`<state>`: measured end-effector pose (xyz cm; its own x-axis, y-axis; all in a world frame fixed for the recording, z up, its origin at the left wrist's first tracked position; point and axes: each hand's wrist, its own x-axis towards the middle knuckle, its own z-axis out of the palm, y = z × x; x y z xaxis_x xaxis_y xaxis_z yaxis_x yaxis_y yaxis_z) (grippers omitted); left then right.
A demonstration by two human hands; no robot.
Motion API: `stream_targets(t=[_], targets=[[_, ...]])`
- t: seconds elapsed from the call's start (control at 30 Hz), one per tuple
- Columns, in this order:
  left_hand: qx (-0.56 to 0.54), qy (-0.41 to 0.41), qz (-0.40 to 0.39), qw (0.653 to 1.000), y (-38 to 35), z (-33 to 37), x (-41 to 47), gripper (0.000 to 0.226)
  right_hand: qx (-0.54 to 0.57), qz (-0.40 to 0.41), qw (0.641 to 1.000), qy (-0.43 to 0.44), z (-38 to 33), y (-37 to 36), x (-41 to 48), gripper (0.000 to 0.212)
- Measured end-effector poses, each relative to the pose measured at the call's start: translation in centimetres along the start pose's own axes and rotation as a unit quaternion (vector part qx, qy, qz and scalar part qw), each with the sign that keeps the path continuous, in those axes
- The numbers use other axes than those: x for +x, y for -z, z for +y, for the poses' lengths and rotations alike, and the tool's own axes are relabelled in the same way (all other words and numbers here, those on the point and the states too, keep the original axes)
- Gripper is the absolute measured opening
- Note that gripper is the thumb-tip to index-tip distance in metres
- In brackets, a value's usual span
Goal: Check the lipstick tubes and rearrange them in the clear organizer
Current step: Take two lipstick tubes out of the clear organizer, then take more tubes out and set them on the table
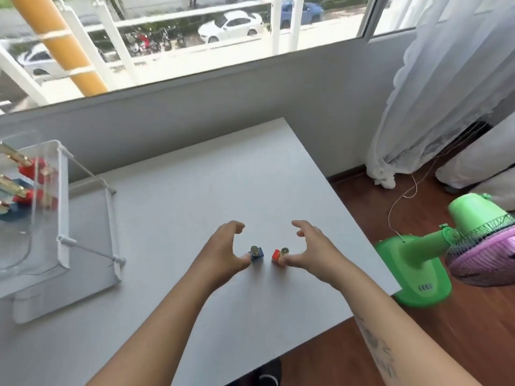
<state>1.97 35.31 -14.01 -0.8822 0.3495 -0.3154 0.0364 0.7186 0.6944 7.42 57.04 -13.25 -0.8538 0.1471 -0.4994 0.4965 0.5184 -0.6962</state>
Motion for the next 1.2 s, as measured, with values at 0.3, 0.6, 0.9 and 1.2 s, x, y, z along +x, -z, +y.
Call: stream_targets(t=[0.3,0.6,0.9,1.2], targets=[[-0.016,-0.117,0.161,0.98,9.3,5.3,-1.5,0.051,-0.038,0.133,0.973,0.182,-10.3,6.1,-1.4,0.055],[0.01,-0.052,0.308,0.95,15.0,-0.1,-8.7,0.047,-0.044,0.056,0.941,0.332,-19.3,-2.3,-1.9,0.051],[-0.005,0.041,0.425,0.904,21.9,-9.2,-18.5,0.041,-0.07,-0.056,0.897,0.432,-28.4,-15.4,-4.2,0.043],[0.028,0.112,0.428,0.897,28.2,-17.6,-21.0,0.044,-0.114,-0.078,0.894,0.427,-34.1,-26.1,-4.4,0.04]])
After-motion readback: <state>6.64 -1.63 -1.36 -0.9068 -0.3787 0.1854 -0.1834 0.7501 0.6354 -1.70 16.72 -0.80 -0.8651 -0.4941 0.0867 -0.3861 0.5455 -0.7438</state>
